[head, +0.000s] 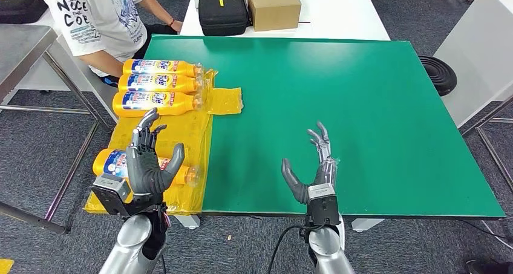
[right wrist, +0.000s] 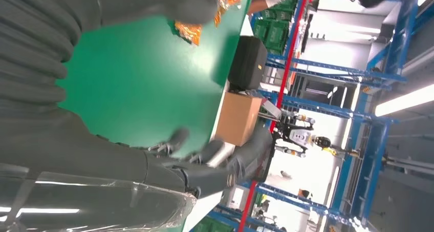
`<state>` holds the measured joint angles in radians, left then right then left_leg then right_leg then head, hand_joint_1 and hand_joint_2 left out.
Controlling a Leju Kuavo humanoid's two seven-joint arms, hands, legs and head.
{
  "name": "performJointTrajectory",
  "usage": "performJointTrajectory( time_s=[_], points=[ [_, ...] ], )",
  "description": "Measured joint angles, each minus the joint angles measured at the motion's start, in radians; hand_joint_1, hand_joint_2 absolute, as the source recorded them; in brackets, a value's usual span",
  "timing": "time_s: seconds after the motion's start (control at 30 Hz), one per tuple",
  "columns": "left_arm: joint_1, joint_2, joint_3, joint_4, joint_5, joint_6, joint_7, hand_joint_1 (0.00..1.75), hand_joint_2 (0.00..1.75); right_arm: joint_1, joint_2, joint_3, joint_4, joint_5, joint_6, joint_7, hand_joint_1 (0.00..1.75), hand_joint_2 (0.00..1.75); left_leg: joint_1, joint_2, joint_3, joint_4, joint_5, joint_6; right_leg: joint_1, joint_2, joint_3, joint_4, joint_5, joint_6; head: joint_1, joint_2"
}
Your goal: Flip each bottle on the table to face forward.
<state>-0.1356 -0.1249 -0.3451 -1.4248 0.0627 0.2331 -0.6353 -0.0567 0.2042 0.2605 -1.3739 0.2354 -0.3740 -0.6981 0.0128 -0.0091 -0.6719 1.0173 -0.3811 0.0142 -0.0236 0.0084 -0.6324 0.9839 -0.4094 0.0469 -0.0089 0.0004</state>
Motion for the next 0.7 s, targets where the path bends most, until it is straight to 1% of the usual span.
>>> performJointTrajectory(
  time_s=[0.03, 0.1, 0.23, 0.37, 0.5, 0.7],
  points=[
    [0.008, -0.003, 0.0, -0.003, -0.001, 0.0, 0.001, 0.0, 1.75, 0.008, 0.0, 0.007, -0.001, -0.006, -0.001, 0.0, 0.0, 1.75, 0.0, 0.0, 0.0, 0.0, 0.0, 0.0, 0.0, 0.0, 0.0, 0.0, 0.0, 0.0, 0.0, 0.0],
    [0.025, -0.007, 0.002, -0.011, -0.002, 0.003, 0.003, 0.0, 1.75, 0.024, 0.0, 0.02, -0.004, -0.022, -0.002, 0.0, 0.0, 1.75, 0.0, 0.0, 0.0, 0.0, 0.0, 0.0, 0.0, 0.0, 0.0, 0.0, 0.0, 0.0, 0.0, 0.0],
    [0.058, -0.014, 0.011, -0.027, 0.001, 0.015, 0.009, 0.0, 1.75, 0.044, 0.0, 0.029, -0.006, -0.04, -0.007, 0.0, 0.0, 0.0, 0.0, 0.0, 0.0, 0.0, 0.0, 0.0, 0.0, 0.0, 0.0, 0.0, 0.0, 0.0, 0.0, 0.0],
    [0.082, -0.02, 0.017, -0.035, 0.0, 0.036, 0.009, 0.0, 1.75, 0.05, 0.006, 0.03, -0.005, -0.045, -0.009, 0.0, 0.0, 0.0, 0.0, 0.0, 0.0, 0.0, 0.0, 0.0, 0.0, 0.0, 0.0, 0.0, 0.0, 0.0, 0.0, 0.0],
    [0.105, -0.023, 0.025, -0.042, -0.003, 0.06, 0.006, 0.0, 1.75, 0.052, 0.013, 0.032, -0.005, -0.049, -0.027, 0.0, 0.0, 1.75, 0.0, 0.0, 0.0, 0.0, 0.0, 0.0, 0.0, 0.0, 0.0, 0.0, 0.0, 0.0, 0.0, 0.0],
    [0.136, -0.024, 0.027, -0.06, -0.023, 0.098, 0.003, 0.0, 1.75, 0.052, 0.014, 0.052, -0.014, -0.048, -0.07, 0.0, 0.0, 1.75, 0.0, 0.0, 0.0, 0.0, 0.0, 0.0, 0.0, 0.0, 0.0, 0.0, 0.0, 0.0, 0.0, 0.0]
  ],
)
